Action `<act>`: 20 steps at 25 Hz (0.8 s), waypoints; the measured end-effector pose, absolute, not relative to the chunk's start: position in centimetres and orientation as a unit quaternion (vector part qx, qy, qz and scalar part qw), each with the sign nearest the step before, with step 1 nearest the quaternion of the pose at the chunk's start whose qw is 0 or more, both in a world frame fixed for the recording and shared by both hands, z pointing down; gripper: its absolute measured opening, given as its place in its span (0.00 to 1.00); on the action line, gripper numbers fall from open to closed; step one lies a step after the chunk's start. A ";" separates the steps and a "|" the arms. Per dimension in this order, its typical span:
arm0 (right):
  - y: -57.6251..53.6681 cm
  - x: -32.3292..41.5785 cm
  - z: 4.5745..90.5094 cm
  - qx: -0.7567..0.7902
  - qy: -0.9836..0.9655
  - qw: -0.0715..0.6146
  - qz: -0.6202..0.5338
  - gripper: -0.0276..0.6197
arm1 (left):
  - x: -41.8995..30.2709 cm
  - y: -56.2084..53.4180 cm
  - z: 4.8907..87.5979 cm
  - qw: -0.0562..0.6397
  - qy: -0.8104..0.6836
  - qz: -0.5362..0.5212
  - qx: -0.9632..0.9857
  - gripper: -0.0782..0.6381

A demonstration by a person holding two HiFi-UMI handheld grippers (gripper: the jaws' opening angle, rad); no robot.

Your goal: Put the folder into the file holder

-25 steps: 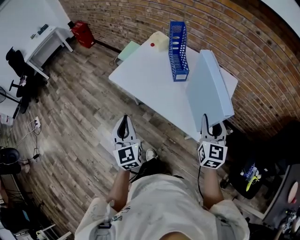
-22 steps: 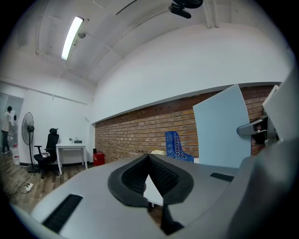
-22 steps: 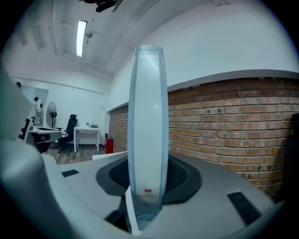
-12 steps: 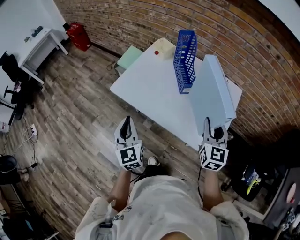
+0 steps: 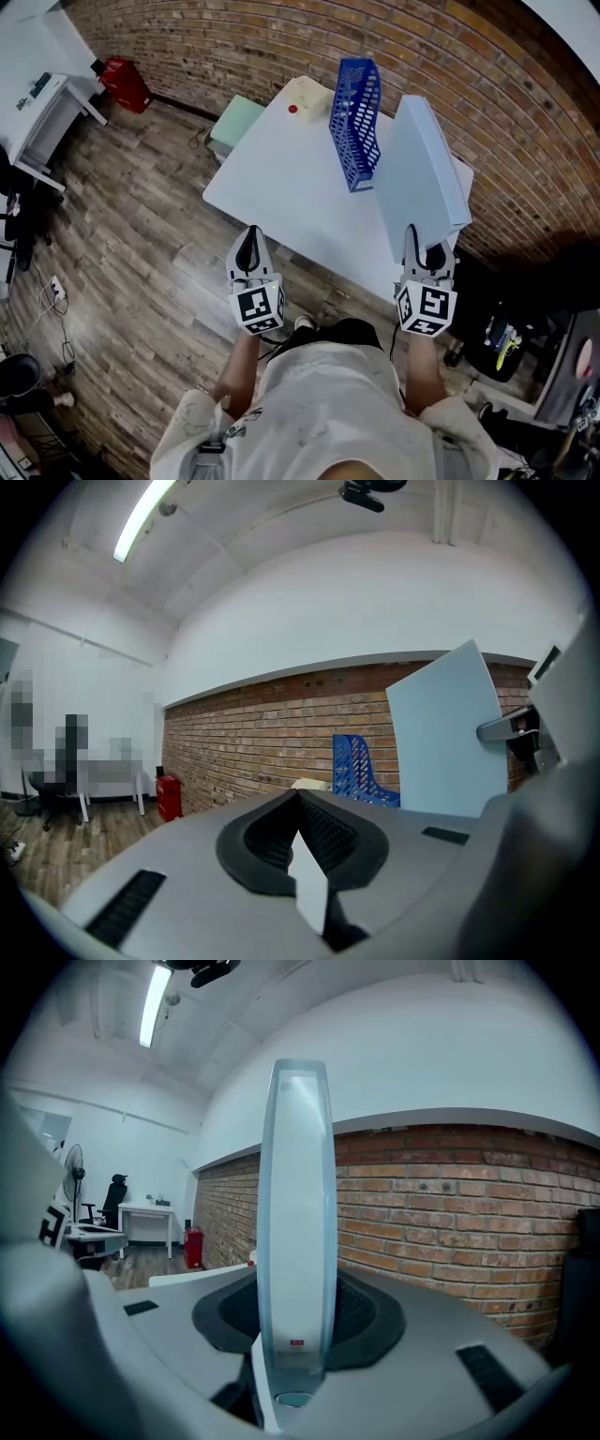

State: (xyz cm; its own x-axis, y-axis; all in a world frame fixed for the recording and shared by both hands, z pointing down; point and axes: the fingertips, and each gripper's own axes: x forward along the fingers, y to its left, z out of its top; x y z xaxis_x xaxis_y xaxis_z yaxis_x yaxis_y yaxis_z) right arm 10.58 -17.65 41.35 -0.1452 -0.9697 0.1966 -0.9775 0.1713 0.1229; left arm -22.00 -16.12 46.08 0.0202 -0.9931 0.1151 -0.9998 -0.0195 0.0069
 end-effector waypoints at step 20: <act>-24.0 10.5 28.4 0.608 -0.790 -0.037 -0.071 0.30 | -18.7 -24.3 43.2 -0.001 -0.695 0.041 0.718 0.12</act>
